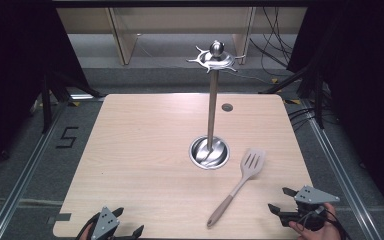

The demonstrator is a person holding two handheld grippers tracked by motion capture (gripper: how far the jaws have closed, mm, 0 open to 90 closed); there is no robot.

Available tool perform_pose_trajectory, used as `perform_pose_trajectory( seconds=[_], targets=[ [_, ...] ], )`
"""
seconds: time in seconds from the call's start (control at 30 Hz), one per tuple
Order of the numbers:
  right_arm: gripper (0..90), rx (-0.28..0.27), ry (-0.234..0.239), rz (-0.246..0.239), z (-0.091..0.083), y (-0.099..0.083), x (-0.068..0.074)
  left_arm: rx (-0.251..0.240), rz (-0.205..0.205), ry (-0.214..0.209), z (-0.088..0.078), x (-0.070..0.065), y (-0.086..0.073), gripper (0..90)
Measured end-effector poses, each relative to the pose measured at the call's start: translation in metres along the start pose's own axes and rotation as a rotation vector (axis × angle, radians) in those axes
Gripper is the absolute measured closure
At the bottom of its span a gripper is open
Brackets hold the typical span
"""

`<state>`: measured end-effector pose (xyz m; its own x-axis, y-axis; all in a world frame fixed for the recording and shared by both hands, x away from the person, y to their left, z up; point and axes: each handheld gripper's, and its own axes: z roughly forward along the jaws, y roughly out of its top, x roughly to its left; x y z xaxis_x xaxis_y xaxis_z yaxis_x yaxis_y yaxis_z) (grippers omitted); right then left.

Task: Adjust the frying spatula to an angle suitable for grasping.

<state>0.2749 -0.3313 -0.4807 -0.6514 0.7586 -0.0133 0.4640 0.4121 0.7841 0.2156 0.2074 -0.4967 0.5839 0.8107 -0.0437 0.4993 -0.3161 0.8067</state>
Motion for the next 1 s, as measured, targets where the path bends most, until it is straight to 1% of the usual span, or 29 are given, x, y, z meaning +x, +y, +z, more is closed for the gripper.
perform_pose_trajectory(
  seconds=[0.07, 0.1, 0.17, 0.2, 0.23, 0.27, 0.3, 0.37, 0.4, 0.43, 0.47, 0.5, 0.53, 0.57, 0.6, 0.63, 0.7, 0.73, 0.77, 0.8, 0.83, 0.87, 0.9, 0.93, 0.97, 1.0],
  targets=[
    [25.6, 0.005, 0.005, -0.019, 0.001, 0.0, 0.0, -0.006, -0.004, -0.002, 0.0, 0.0, 0.0, 14.9],
    [25.8, 0.015, 0.0, -0.023, 0.001, 0.0, 0.001, -0.006, -0.004, -0.002, 0.0, 0.0, 0.0, 14.9],
    [26.3, 0.027, -0.013, -0.06, 0.001, 0.001, 0.001, -0.003, -0.005, -0.003, 0.0, 0.0, 0.0, 14.9],
    [27.6, 0.039, -0.01, -0.051, 0.001, 0.001, 0.004, -0.003, -0.006, -0.003, 0.0, 0.0, 0.0, 14.9],
    [27.6, 0.039, -0.01, -0.051, 0.001, 0.001, 0.004, -0.003, -0.006, -0.003, 0.0, 0.0, 0.0, 14.9],
    [29.2, 0.043, -0.004, -0.103, 0.002, 0.002, 0.004, -0.003, -0.006, -0.003, 0.0, 0.0, 0.0, 14.9],
    [29.2, 0.043, -0.004, -0.103, 0.002, 0.002, 0.004, -0.003, -0.006, -0.003, 0.0, 0.0, 0.0, 14.9],
    [32.4, 0.057, 0.018, -0.136, 0.004, 0.004, 0.006, -0.004, -0.01, -0.005, 0.0, -0.001, 0.0, 14.9],
    [33.1, 0.068, 0.023, -0.13, 0.004, 0.004, 0.009, -0.003, -0.005, -0.001, 0.0, 0.0, 0.0, 14.9],
    [33.2, 0.077, 0.025, -0.143, 0.005, 0.005, 0.01, -0.018, -0.02, -0.003, 0.0, -0.001, 0.0, 14.9],
    [34.2, 0.075, 0.025, -0.175, 0.006, 0.006, 0.009, -0.018, -0.02, -0.001, 0.0, 0.0, 0.0, 14.9],
    [35.7, 0.085, 0.033, -0.197, 0.007, 0.006, 0.01, -0.015, -0.017, -0.001, 0.0, 0.0, 0.0, 14.9],
    [36.2, 0.089, 0.037, -0.207, 0.008, 0.007, 0.01, -0.015, -0.017, -0.001, 0.0, 0.0, 0.0, 14.9],
    [36.2, 0.089, 0.037, -0.207, 0.008, 0.007, 0.01, -0.02, -0.024, -0.001, 0.0, 0.0, -0.001, 14.9],
    [38.2, 0.091, 0.045, -0.243, 0.009, 0.011, 0.012, -0.011, -0.016, -0.002, 0.0, 0.001, -0.001, 14.9],
    [38.2, 0.091, 0.045, -0.243, 0.009, 0.011, 0.012, -0.011, -0.016, -0.002, 0.0, 0.001, -0.001, 14.9],
    [40.2, 0.103, 0.066, -0.282, 0.011, 0.016, 0.014, -0.005, -0.006, -0.001, 0.0, 0.001, 0.0, 14.9],
    [41.2, 0.11, 0.076, -0.29, 0.012, 0.017, 0.015, -0.015, -0.02, -0.007, 0.001, -0.001, 0.0, 14.9],
    [41.2, 0.11, 0.076, -0.29, 0.012, 0.017, 0.015, -0.015, -0.02, -0.007, 0.001, -0.001, 0.0, 14.9],
    [42.0, 0.118, 0.096, -0.325, 0.016, 0.022, 0.019, -0.016, -0.021, -0.007, 0.001, -0.001, 0.0, 14.9],
    [42.0, 0.118, 0.096, -0.325, 0.016, 0.022, 0.019, -0.016, -0.021, -0.007, 0.001, -0.001, 0.0, 14.9],
    [42.4, 0.12, 0.106, -0.339, 0.017, 0.024, 0.02, -0.021, -0.027, -0.008, 0.001, -0.001, 0.0, 14.9],
    [42.8, 0.128, 0.121, -0.351, 0.019, 0.028, 0.023, -0.016, -0.022, -0.007, 0.001, -0.001, 0.0, 14.9],
    [43.0, 0.121, 0.132, -0.367, 0.022, 0.03, 0.024, 0.011, 0.006, 0.001, 0.0, 0.001, 0.0, 14.9],
    [43.0, 0.135, 0.142, -0.377, 0.026, 0.034, 0.028, -0.001, -0.007, -0.001, 0.0, 0.0, 0.0, 14.9],
    [43.2, 0.14, 0.149, -0.395, 0.028, 0.037, 0.028, -0.012, -0.018, -0.007, 0.001, -0.001, 0.0, 14.9]
  ],
)
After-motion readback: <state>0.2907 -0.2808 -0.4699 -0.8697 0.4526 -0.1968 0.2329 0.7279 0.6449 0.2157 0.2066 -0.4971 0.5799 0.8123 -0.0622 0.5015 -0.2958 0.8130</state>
